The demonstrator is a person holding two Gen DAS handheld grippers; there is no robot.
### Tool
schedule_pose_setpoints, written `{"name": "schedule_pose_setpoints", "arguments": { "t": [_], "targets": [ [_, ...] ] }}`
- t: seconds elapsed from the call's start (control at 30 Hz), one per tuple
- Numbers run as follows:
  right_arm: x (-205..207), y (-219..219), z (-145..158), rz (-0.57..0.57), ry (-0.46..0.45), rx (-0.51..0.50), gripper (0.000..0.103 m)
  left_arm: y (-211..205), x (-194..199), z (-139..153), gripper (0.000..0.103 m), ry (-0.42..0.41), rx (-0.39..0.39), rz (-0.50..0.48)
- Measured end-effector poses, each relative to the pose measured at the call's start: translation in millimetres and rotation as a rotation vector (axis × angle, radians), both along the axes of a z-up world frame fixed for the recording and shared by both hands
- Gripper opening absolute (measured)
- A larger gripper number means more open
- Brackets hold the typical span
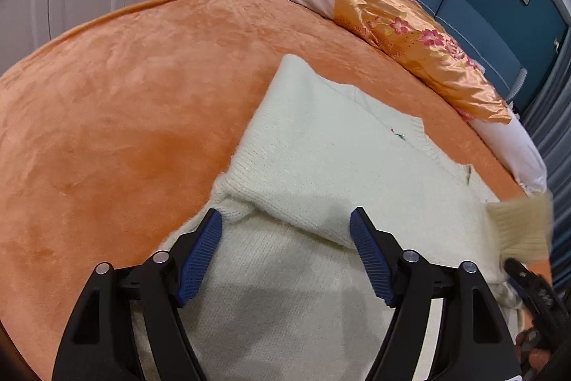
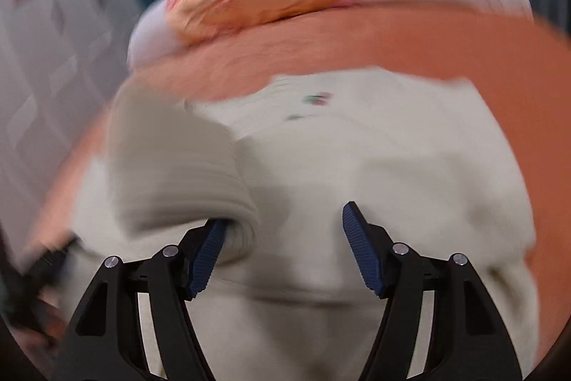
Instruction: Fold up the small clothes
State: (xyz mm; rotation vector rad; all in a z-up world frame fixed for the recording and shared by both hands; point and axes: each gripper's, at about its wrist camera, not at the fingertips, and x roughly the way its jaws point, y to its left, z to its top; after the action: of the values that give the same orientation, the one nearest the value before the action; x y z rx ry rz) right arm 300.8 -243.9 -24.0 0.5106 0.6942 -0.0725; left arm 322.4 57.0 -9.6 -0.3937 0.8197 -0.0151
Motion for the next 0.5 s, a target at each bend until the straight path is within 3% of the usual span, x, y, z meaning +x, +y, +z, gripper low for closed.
{"name": "schedule_pose_setpoints", "arguments": {
  "t": [0.07,0.13,0.2,0.37,0.4,0.43,0.5],
  "targets": [
    [-20,-25,-4,-0.104,0.025,0.002,0.063,-2,3,0,0.076,-0.001,0.005,-0.009],
    [-30,-39,-6,-0.075,0.008,0.079,0.061,-2,2,2,0.077,0.002,0.013,-0.010],
    [-30,-39,-2,-0.052,0.010,0.078,0.061,-1,0,5,0.077,0.010,-0.006,-0.003],
    [-5,-43,3,0.007,0.013,0.203,0.063,17,10,9,0.076,0.076,-0.208,0.065],
    [2,-39,2,0.017,0.028,0.210,0.051,21,15,8,0.074,0.095,-0.255,0.077],
    [14,-35,0,0.038,0.053,0.207,0.036,23,22,6,0.068,0.114,-0.292,0.073],
    [35,-22,0,0.071,0.124,0.090,0.015,19,36,4,0.007,0.142,-0.314,0.000]
  ]
}}
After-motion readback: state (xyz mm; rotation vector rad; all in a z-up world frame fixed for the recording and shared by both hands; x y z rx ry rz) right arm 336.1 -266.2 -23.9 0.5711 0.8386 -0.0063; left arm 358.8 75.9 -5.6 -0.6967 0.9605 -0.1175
